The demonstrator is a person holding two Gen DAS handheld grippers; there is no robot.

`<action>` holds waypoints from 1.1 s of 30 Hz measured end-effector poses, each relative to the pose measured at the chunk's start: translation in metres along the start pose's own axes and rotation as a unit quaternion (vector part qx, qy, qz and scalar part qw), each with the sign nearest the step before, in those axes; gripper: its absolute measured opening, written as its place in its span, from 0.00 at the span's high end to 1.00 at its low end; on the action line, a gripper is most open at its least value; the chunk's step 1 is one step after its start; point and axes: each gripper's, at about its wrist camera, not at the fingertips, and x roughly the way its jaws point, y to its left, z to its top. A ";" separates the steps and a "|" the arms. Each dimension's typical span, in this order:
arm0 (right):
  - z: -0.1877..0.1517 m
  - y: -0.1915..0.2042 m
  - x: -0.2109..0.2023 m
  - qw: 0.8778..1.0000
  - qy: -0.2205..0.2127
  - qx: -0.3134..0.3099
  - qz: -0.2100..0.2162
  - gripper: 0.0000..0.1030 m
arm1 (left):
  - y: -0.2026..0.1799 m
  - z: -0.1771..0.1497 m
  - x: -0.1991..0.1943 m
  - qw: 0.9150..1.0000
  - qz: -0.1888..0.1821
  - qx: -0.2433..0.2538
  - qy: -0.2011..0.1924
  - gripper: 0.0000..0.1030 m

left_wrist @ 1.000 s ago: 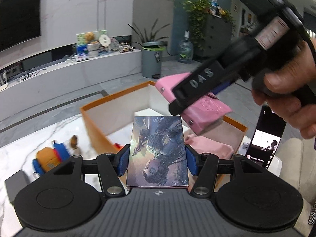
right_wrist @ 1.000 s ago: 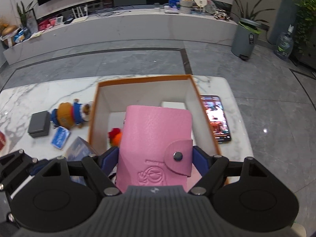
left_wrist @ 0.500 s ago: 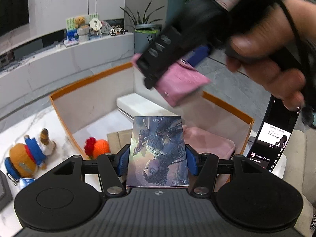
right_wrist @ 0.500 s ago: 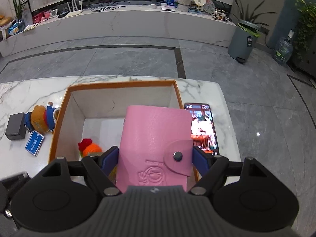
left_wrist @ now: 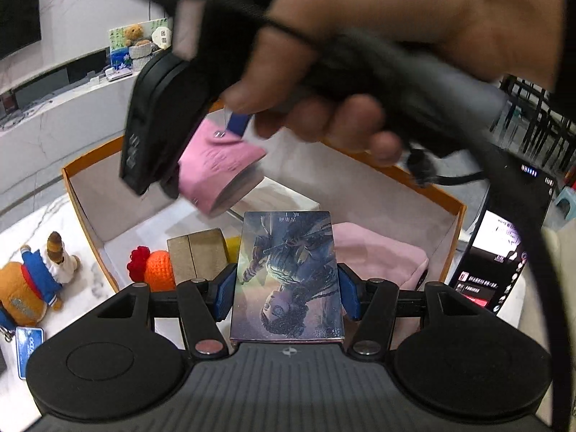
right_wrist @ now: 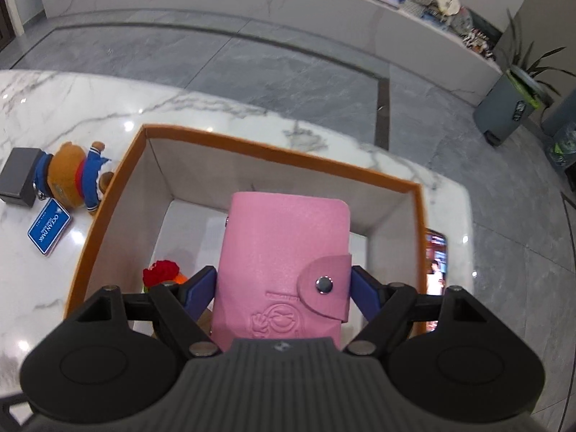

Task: Organize objects
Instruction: 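Open both tools to drop the photo-card book and pink wallet into the box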

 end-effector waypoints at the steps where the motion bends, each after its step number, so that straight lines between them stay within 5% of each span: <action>1: 0.002 0.000 0.005 1.000 0.004 0.001 0.003 0.22 | -0.002 -0.001 0.001 1.000 0.002 0.006 0.001 0.35; 12: 0.008 0.006 0.036 0.999 0.028 0.009 0.021 0.22 | -0.001 0.002 0.002 1.000 -0.004 0.007 0.001 0.34; 16: 0.010 0.009 0.037 0.999 0.030 0.006 0.022 0.21 | 0.002 0.004 -0.003 1.000 -0.004 -0.003 -0.010 0.17; 33: 0.012 0.018 0.000 0.999 0.004 0.029 0.025 0.19 | 0.030 -0.006 -0.058 0.998 -0.001 -0.041 -0.052 0.17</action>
